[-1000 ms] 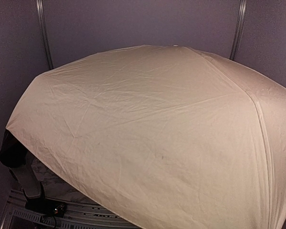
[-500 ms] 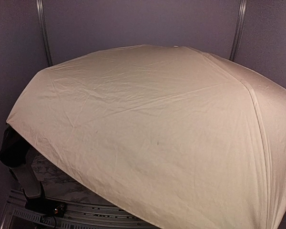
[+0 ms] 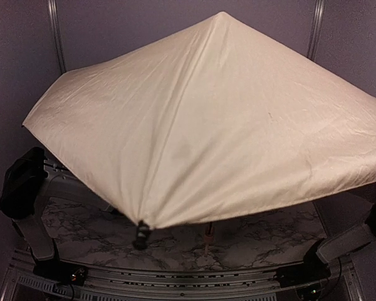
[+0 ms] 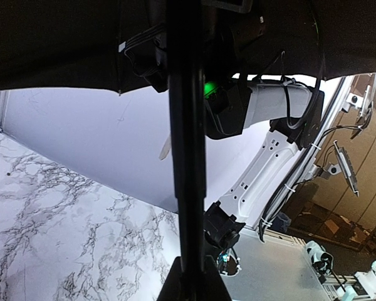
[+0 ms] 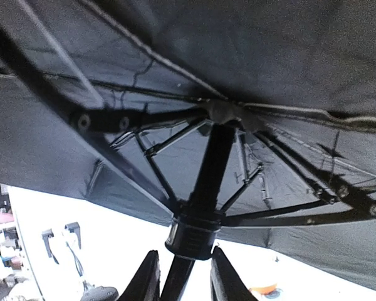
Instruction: Put away the umbrella
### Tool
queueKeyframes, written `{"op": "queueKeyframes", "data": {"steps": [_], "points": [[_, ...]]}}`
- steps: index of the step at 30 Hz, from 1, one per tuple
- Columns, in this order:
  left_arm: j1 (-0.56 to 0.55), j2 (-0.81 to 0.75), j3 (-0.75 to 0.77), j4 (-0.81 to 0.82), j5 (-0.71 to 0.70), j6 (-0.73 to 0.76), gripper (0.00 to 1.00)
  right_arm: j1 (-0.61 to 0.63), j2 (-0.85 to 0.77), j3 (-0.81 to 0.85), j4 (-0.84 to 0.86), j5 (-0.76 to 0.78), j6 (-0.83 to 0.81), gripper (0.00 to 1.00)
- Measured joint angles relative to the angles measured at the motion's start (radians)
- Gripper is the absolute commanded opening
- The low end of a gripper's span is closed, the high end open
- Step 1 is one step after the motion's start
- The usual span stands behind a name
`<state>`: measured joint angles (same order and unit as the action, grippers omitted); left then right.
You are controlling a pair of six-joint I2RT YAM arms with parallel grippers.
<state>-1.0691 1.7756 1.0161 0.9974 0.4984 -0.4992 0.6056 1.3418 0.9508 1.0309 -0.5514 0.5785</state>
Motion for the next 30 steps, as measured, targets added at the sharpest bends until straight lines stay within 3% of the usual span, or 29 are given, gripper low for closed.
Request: {"op": "queueKeyframes", "data": {"steps": [5, 10, 16, 24, 30], "points": [[0.001, 0.002, 0.009, 0.0, 0.01, -0.011, 0.0, 0.0, -0.006, 0.0, -0.012, -0.003, -0.014, 0.31], [0.001, 0.006, 0.015, 0.0, 0.01, -0.014, 0.0, 0.0, -0.006, 0.001, -0.022, -0.005, -0.035, 0.46], [0.0, 0.006, 0.014, 0.014, 0.043, -0.013, 0.0, 0.0, -0.006, 0.001, -0.034, -0.056, -0.075, 0.4], [-0.008, 0.006, 0.002, 0.053, 0.05, -0.008, 0.0, 0.0, -0.008, 0.001, -0.047, -0.105, -0.101, 0.52], [-0.013, 0.018, 0.001, 0.062, 0.034, 0.005, 0.0, 0.004, -0.018, -0.048, 0.058, 0.018, -0.101, 0.51]]}}
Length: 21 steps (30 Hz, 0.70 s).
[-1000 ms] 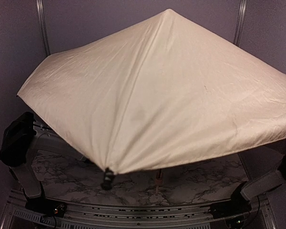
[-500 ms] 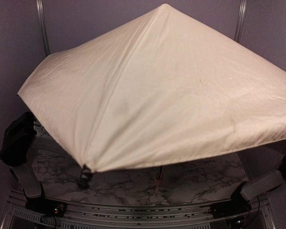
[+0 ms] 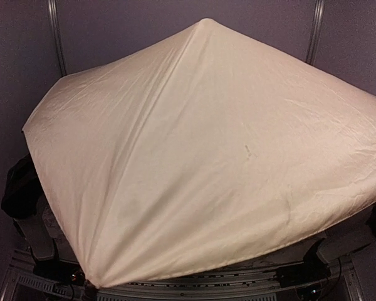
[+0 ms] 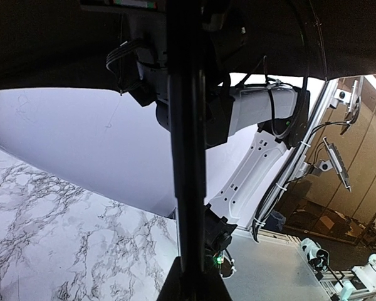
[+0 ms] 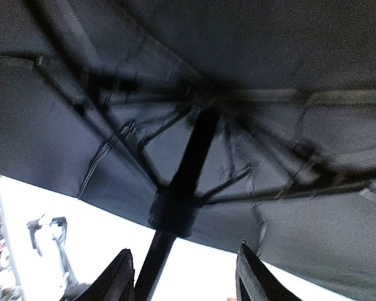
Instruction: Put away the umbrella
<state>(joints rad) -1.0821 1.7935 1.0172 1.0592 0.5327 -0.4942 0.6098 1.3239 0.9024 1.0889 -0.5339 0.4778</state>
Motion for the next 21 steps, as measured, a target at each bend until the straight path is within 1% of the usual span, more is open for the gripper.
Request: {"op": "queueKeyframes", "data": {"steps": [6, 9, 15, 17, 21], "points": [[-0.007, 0.022, 0.0, 0.006, -0.002, 0.004, 0.0, 0.007, 0.028, -0.007, 0.119, 0.099, 0.023, 0.51], [-0.008, 0.025, 0.001, 0.006, -0.01, 0.002, 0.0, 0.014, 0.068, 0.001, 0.165, 0.111, 0.053, 0.52], [-0.008, 0.026, 0.003, 0.005, -0.026, 0.008, 0.0, 0.034, 0.099, 0.01, 0.19, 0.129, 0.1, 0.5], [-0.008, 0.026, 0.011, -0.002, -0.029, 0.019, 0.0, 0.039, 0.099, 0.01, 0.195, 0.135, 0.106, 0.48], [-0.008, 0.026, 0.02, -0.01, -0.037, 0.028, 0.0, 0.047, 0.099, 0.015, 0.199, 0.143, 0.115, 0.4]]}}
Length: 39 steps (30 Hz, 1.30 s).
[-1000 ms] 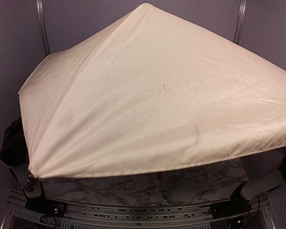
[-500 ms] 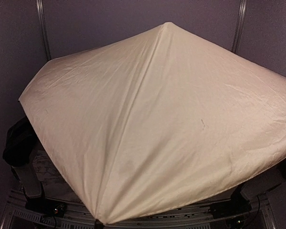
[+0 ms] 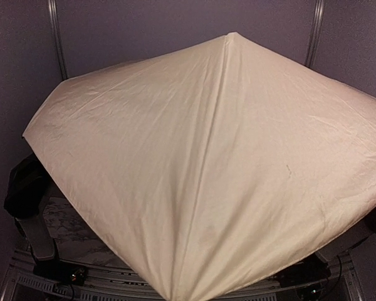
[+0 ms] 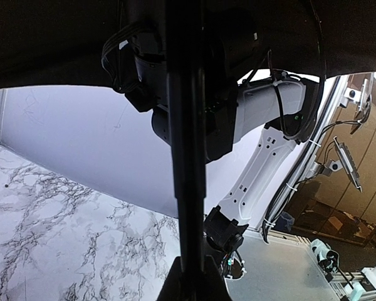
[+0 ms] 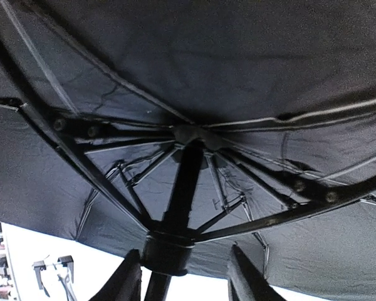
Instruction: Put away the umbrella
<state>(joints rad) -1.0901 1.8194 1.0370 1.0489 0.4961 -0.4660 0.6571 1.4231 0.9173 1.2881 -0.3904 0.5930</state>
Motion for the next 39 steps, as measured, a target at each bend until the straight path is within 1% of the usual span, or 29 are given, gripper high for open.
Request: {"op": "queueKeyframes", "data": {"steps": [4, 8, 10, 15, 18, 19, 28, 29, 31, 32, 39], "points": [[0.0, 0.0, 0.005, -0.006, -0.006, 0.002, 0.0, 0.002, 0.0, 0.0, 0.006, 0.007, 0.005, 0.31], [0.0, 0.0, 0.013, -0.018, -0.007, 0.002, 0.0, 0.004, 0.0, 0.001, 0.012, 0.011, 0.005, 0.32], [0.0, 0.0, 0.015, -0.021, -0.007, 0.002, 0.0, 0.004, 0.0, 0.004, 0.011, 0.011, 0.005, 0.3], [0.002, 0.0, 0.018, -0.023, -0.01, 0.001, 0.0, 0.005, 0.007, 0.019, 0.01, 0.007, 0.009, 0.17], [0.007, 0.001, 0.026, -0.035, -0.012, 0.007, 0.0, 0.008, 0.008, 0.024, 0.008, 0.007, 0.018, 0.02], [0.008, 0.002, 0.028, -0.036, -0.012, 0.01, 0.0, 0.008, 0.009, 0.027, 0.006, 0.006, 0.017, 0.0], [0.008, 0.002, 0.031, -0.037, -0.015, 0.013, 0.0, 0.008, 0.011, 0.036, -0.007, 0.0, 0.02, 0.0], [0.008, 0.002, 0.031, -0.038, -0.015, 0.013, 0.0, 0.007, 0.011, 0.036, -0.007, 0.0, 0.021, 0.02], [0.008, 0.002, 0.031, -0.038, -0.015, 0.014, 0.0, 0.007, 0.011, 0.036, -0.006, 0.0, 0.024, 0.16], [0.008, 0.002, 0.031, -0.038, -0.015, 0.014, 0.0, 0.007, 0.011, 0.036, -0.006, 0.0, 0.025, 0.2], [0.008, 0.002, 0.031, -0.041, -0.016, 0.013, 0.0, 0.006, 0.018, 0.036, -0.002, 0.006, 0.031, 0.27]]}}
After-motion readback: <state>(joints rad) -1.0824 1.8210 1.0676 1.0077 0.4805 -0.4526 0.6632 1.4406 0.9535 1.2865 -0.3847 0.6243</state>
